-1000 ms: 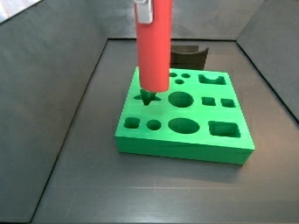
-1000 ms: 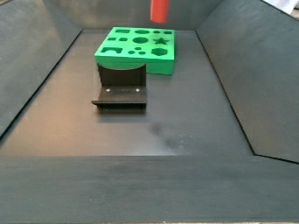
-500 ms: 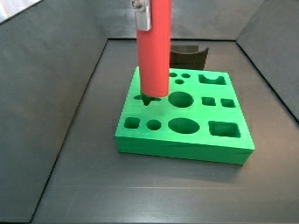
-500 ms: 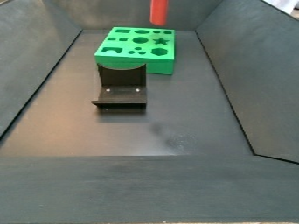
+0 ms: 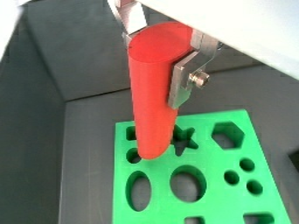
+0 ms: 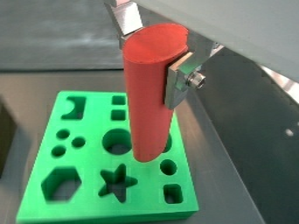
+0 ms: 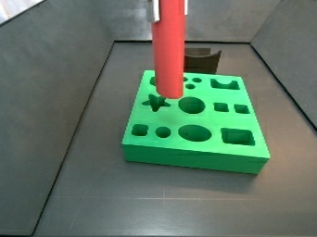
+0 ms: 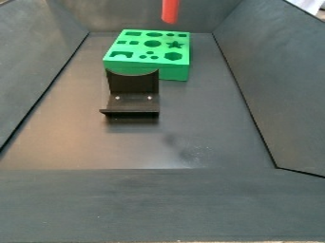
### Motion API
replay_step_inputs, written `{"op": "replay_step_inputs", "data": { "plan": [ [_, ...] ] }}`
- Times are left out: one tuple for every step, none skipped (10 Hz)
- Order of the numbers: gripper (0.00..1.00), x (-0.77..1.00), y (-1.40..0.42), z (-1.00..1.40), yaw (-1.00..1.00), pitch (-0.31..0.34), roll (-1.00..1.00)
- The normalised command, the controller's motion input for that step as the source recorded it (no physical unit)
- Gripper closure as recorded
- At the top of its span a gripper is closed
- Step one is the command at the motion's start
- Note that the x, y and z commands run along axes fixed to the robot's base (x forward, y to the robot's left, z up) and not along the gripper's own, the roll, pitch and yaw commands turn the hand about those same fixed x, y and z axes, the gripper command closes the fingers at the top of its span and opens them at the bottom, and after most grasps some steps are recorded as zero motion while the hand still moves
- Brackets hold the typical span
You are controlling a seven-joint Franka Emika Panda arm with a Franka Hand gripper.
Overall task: Pick up the oval object. Move up. Move to above the board. Insert the oval object.
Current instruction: Insert the oval object.
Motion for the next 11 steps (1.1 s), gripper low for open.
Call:
{"op": "replay_step_inputs", "data": {
  "plan": [
    [1.0,0.02,0.0,0.18,-1.0,-0.114,-0.06],
    [1.0,0.02,0.0,0.18,-1.0,-0.114,-0.06],
    [1.0,0.02,0.0,0.18,-1.0,-0.113,-0.06],
    [1.0,0.02,0.0,0.17,-1.0,-0.114,-0.06],
    [1.0,0.02,0.0,0.18,-1.0,-0.114,-0.06],
    [1.0,0.03,0.0,0.17,-1.0,-0.11,-0.06],
    [1.0,0.02,0.0,0.18,-1.0,-0.116,-0.06],
    [1.0,0.02,0.0,0.18,-1.0,-0.114,-0.06],
    [1.0,0.03,0.0,0.18,-1.0,-0.113,-0.06],
    [1.0,0.02,0.0,0.18,-1.0,-0.116,-0.06],
    [1.0,0.02,0.0,0.18,-1.0,-0.114,-0.06]
  ]
}}
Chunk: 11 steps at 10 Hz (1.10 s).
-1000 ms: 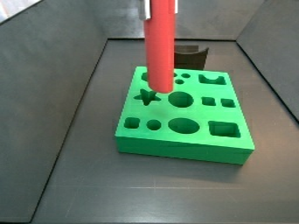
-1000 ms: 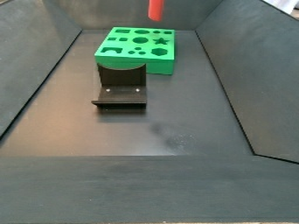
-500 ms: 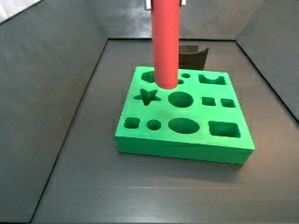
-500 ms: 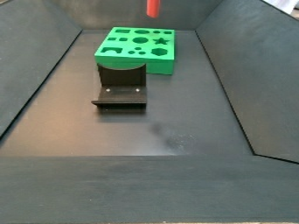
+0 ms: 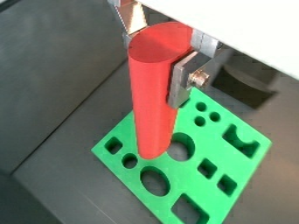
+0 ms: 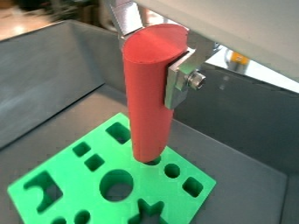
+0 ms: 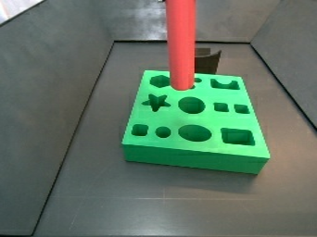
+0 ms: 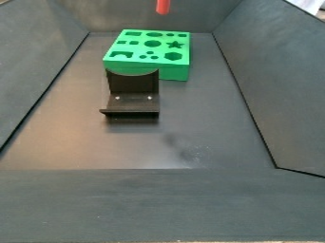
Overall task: Pick up the oval object. Move up. Move to above the board. Insert the oval object.
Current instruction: Insert the oval object.
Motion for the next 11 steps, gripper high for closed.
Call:
{"op": "replay_step_inputs", "data": {
  "plan": [
    [1.0,0.02,0.0,0.18,-1.0,-0.114,-0.06],
    [1.0,0.02,0.0,0.18,-1.0,-0.114,-0.06],
    [1.0,0.02,0.0,0.17,-1.0,-0.114,-0.06],
    [1.0,0.02,0.0,0.17,-1.0,-0.114,-0.06],
    [1.0,0.02,0.0,0.17,-1.0,-0.114,-0.06],
    [1.0,0.02,0.0,0.17,-1.0,-0.116,-0.06],
    [1.0,0.02,0.0,0.17,-1.0,-0.116,-0.06],
    [1.0,0.02,0.0,0.17,-1.0,-0.114,-0.06],
    [1.0,0.02,0.0,0.17,-1.0,-0.116,-0.06],
    [1.0,0.02,0.0,0.18,-1.0,-0.116,-0.06],
    [1.0,0.02,0.0,0.17,-1.0,-0.114,-0.05]
  ]
}}
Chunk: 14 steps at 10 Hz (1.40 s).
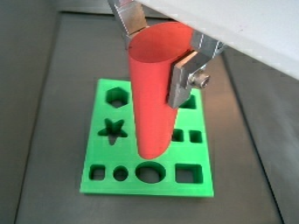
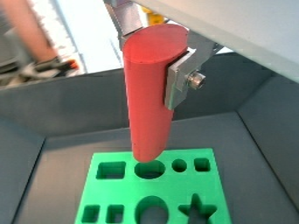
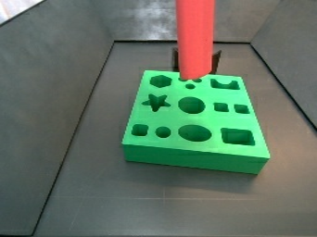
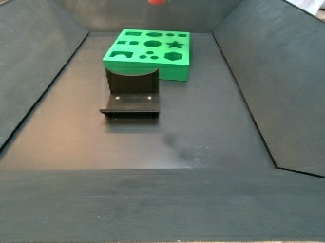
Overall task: Pick up the oval object. Move up. Move to above the board. Insert the oval object.
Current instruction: Insert the oval object.
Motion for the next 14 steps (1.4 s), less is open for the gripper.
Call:
{"op": "replay_step_inputs", "data": {
  "plan": [
    [1.0,0.02,0.0,0.16,-1.0,-0.113,-0.05],
    [1.0,0.02,0.0,0.13,-1.0,-0.134,-0.05],
    [1.0,0.03,0.0,0.11,-1.0,-0.146,-0.05],
    [1.0,0.02,0.0,0.1,-1.0,-0.14,-0.04],
    [1.0,0.02,0.0,0.09,-1.0,-0.14,-0.03],
    [1.0,0.01,0.0,0.08,-1.0,-0.139,-0.03],
    [1.0,0.01,0.0,0.07,-1.0,-0.133,-0.02],
    [1.0,0.01,0.0,0.07,-1.0,-0.133,-0.02],
    [1.0,0.01,0.0,0.07,-1.0,-0.134,-0.02],
    [1.0,0.01,0.0,0.07,-1.0,-0.136,-0.02],
    [1.0,0.0,0.0,-0.14,-1.0,-0.14,0.0],
    [1.0,0.04,0.0,0.0,-1.0,-0.101,0.0],
    [1.0,0.04,0.0,-0.02,0.0,0.0,0.0],
    [1.0,0.17,0.0,-0.39,0.0,0.0,0.11]
  ]
}}
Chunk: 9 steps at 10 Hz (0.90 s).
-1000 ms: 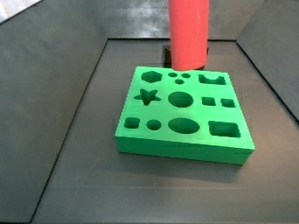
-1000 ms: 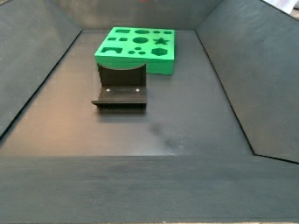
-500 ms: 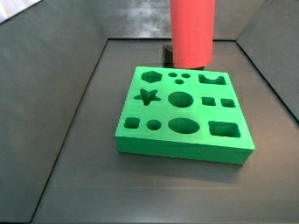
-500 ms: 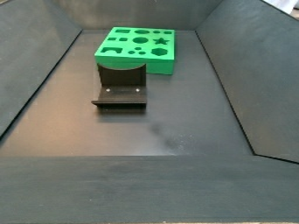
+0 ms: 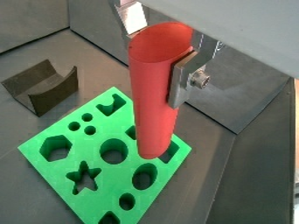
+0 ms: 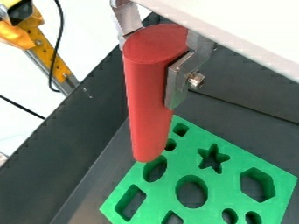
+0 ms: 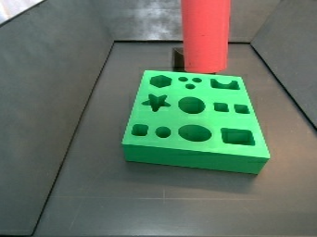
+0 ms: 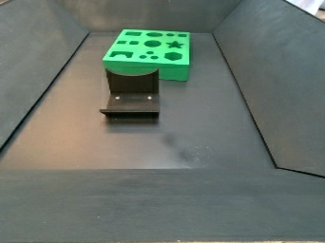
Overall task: Pick up the oval object. Move up. Move to above the board. Insert the oval object.
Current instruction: Insert the oval object.
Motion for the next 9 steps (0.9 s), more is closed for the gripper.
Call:
{"op": "replay_step_inputs", "data": {
  "plan": [
    [1.0,0.1,0.0,-0.48,0.08,0.031,0.39],
    [1.0,0.19,-0.01,-0.36,0.19,0.04,0.36],
    [1.0,0.26,-0.04,-0.26,0.3,0.036,0.14],
    [1.0,0.18,-0.21,-0.32,0.51,0.0,0.03],
    [1.0,0.11,-0.2,-0.25,0.53,-0.006,0.01],
    [1.0,0.18,-0.13,-0.24,0.56,0.0,0.0],
    [1.0,0.11,-0.09,-0.31,0.65,0.0,0.11],
    [1.0,0.11,-0.02,-0.26,0.53,0.0,0.15],
    [1.0,0.07,0.0,-0.31,0.39,0.0,0.26]
  ]
}}
